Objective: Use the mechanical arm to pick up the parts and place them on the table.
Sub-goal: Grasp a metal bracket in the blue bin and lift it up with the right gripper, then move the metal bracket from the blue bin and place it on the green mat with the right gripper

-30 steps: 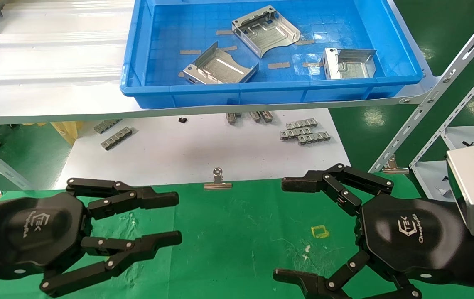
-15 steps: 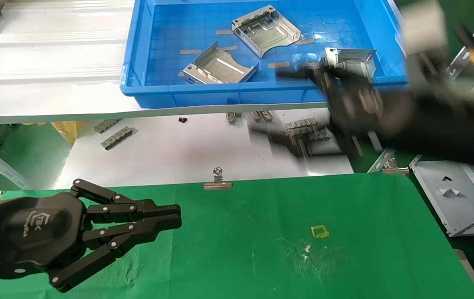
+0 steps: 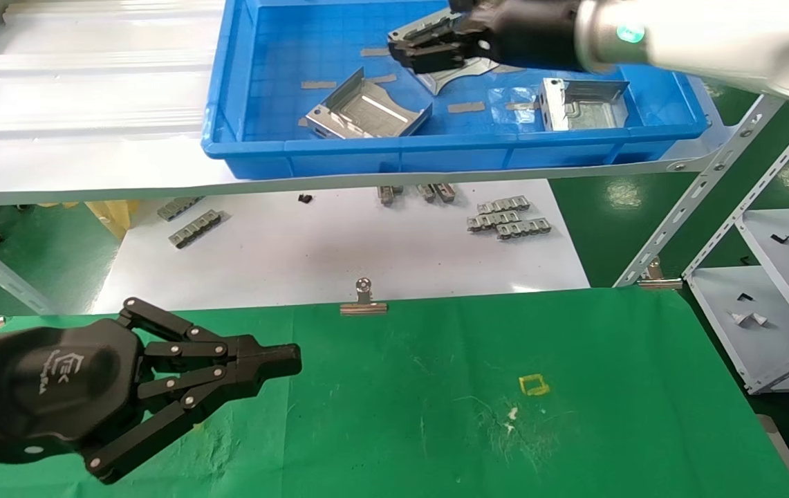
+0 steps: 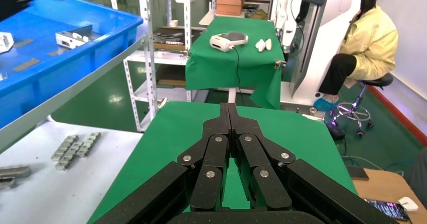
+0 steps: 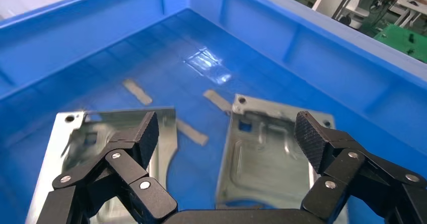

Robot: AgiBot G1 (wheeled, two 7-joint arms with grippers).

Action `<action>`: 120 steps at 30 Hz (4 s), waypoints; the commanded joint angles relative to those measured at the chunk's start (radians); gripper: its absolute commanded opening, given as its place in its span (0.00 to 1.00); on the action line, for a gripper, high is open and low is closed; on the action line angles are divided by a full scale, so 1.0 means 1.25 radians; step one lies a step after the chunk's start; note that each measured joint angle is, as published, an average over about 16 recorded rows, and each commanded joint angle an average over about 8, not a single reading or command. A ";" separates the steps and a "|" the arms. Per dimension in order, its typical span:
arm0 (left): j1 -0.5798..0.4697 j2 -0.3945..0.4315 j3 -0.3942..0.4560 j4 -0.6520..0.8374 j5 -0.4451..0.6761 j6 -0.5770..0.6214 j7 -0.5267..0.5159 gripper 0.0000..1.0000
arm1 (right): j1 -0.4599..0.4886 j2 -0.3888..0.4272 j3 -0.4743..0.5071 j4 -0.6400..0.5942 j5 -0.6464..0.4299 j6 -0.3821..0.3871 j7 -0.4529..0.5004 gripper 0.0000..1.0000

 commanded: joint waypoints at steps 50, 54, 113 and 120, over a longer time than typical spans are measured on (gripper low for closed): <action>0.000 0.000 0.000 0.000 0.000 0.000 0.000 1.00 | 0.029 -0.106 -0.461 -0.006 0.046 0.342 0.273 0.00; 0.000 0.000 0.000 0.000 0.000 0.000 0.000 1.00 | 0.040 -0.105 -0.484 -0.005 0.056 0.348 0.275 0.00; 0.000 0.000 0.001 0.000 -0.001 0.000 0.000 1.00 | -0.122 0.404 -0.567 0.302 0.264 -0.332 -0.559 0.00; 0.000 0.000 0.001 0.000 -0.001 0.000 0.000 1.00 | -0.137 0.376 -0.563 0.203 0.275 -0.344 -0.625 0.00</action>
